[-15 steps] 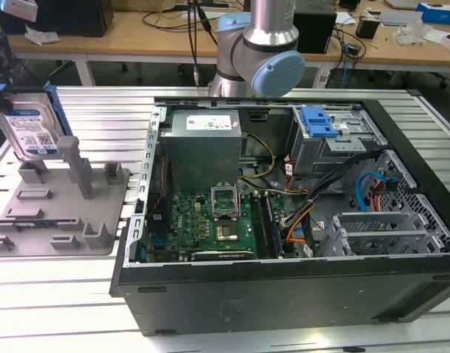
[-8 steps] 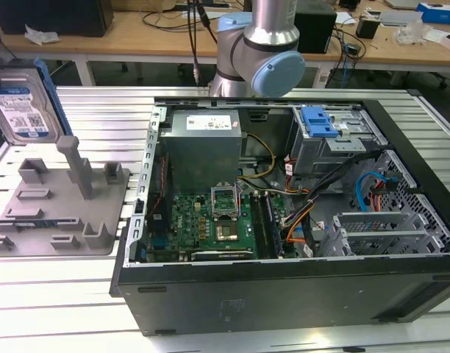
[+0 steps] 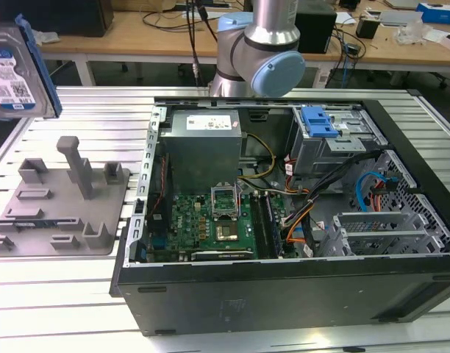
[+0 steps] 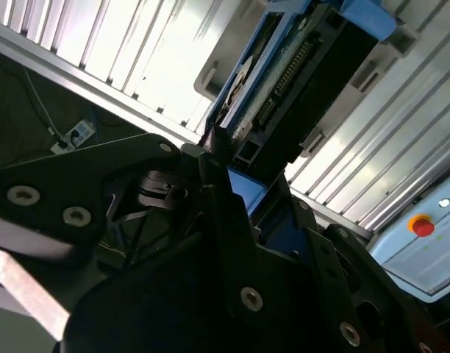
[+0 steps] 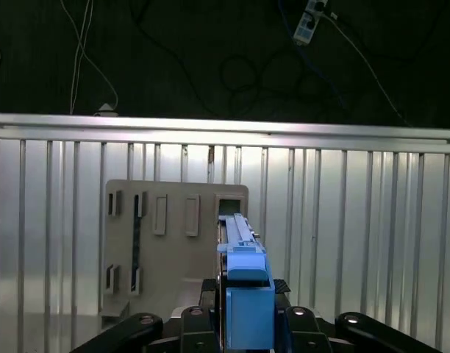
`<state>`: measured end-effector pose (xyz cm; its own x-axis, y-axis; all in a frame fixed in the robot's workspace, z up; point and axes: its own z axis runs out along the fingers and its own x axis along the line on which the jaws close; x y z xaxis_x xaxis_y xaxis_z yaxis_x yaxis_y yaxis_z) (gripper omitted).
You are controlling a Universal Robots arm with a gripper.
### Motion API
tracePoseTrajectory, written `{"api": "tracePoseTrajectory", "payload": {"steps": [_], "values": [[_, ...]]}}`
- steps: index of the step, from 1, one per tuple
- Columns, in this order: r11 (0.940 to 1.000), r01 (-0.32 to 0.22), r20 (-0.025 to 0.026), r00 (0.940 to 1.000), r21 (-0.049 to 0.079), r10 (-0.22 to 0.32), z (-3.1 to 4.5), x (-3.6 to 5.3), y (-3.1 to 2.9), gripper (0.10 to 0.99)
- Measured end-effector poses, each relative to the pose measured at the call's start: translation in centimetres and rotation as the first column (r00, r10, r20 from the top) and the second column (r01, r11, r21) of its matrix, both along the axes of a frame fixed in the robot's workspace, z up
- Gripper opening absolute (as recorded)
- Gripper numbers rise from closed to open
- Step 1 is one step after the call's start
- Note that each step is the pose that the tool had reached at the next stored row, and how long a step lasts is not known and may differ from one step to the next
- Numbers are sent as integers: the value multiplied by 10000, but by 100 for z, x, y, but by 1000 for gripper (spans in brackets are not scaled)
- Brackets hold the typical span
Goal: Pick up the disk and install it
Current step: 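Pick up the disk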
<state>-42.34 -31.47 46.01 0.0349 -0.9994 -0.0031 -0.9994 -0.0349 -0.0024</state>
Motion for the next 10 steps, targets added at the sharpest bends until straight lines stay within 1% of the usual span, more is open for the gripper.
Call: {"api": "tracePoseTrajectory", "payload": {"steps": [1, 2, 3, 5, 6, 10], "values": [[10000, -10, 1, 10000, 1, 10, 75, 0, 0, 369], [10000, -18, 0, 10000, 0, 18, 132, 0, 0, 369], [10000, -25, 1, 10000, 0, 25, 174, 0, 0, 369], [10000, -51, 2, 10000, 1, 51, 324, 2, 0, 369], [10000, -63, -1, 10000, -1, 63, 371, 3, 0, 369], [10000, -76, 0, 10000, -5, 76, 371, 3, 0, 369]]}}
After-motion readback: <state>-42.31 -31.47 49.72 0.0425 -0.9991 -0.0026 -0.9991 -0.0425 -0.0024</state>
